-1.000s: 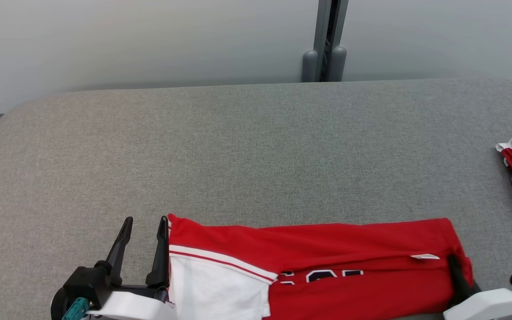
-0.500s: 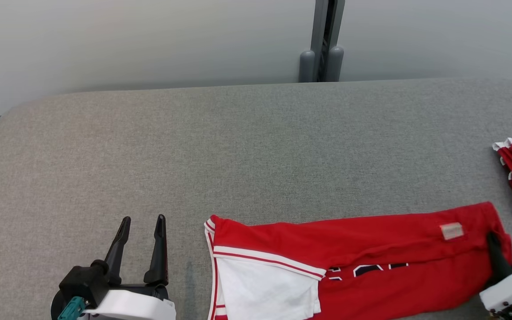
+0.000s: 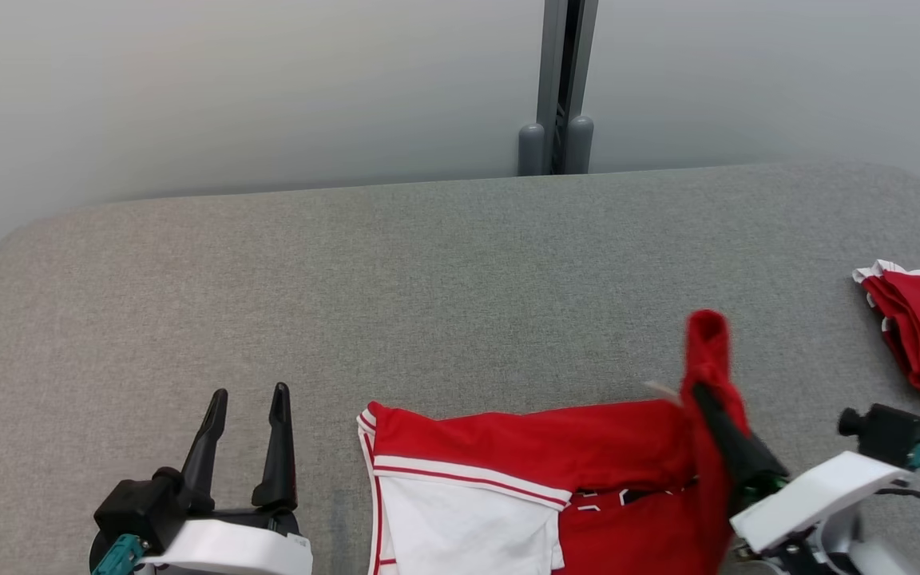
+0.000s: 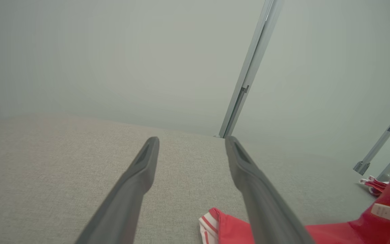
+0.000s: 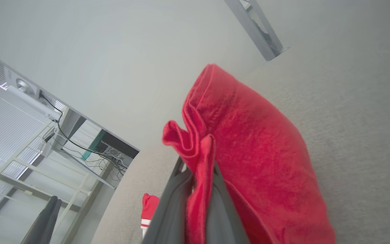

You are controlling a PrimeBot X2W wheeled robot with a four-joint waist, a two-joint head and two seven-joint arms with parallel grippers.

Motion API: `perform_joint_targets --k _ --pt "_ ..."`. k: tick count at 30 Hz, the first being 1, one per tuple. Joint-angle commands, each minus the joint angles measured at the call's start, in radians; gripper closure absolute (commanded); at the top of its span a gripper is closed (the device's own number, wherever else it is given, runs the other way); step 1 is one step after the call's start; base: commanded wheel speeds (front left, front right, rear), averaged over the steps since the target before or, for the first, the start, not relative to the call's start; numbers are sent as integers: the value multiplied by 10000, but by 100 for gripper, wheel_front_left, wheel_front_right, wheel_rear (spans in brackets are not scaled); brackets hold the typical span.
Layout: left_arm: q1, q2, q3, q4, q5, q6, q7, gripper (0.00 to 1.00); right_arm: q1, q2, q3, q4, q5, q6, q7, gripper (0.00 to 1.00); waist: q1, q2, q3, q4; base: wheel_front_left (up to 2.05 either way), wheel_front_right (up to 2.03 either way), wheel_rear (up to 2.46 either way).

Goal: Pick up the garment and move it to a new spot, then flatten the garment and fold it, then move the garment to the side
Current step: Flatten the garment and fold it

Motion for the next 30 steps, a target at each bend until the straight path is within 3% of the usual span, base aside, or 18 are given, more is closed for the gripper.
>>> perform_joint_targets --k 1,9,15,30 --pt "-101 43 30 -64 -130 70 -33 0 130 273 153 -404 246 2 215 100 0 0 -18 31 0 0 0" --pt "-222 41 313 -215 -450 169 -33 0 285 2036 999 -1254 1052 4 1041 100 0 0 -23 404 0 0 0" --pt "-281 41 500 -211 -649 143 -34 0 -30 2776 1254 -423 1003 4 1144 100 0 0 49 929 0 0 0" --pt "-402 41 292 -117 -830 125 -34 0 -820 3066 1977 1464 1130 4 389 100 0 0 444 2023 0 0 0"
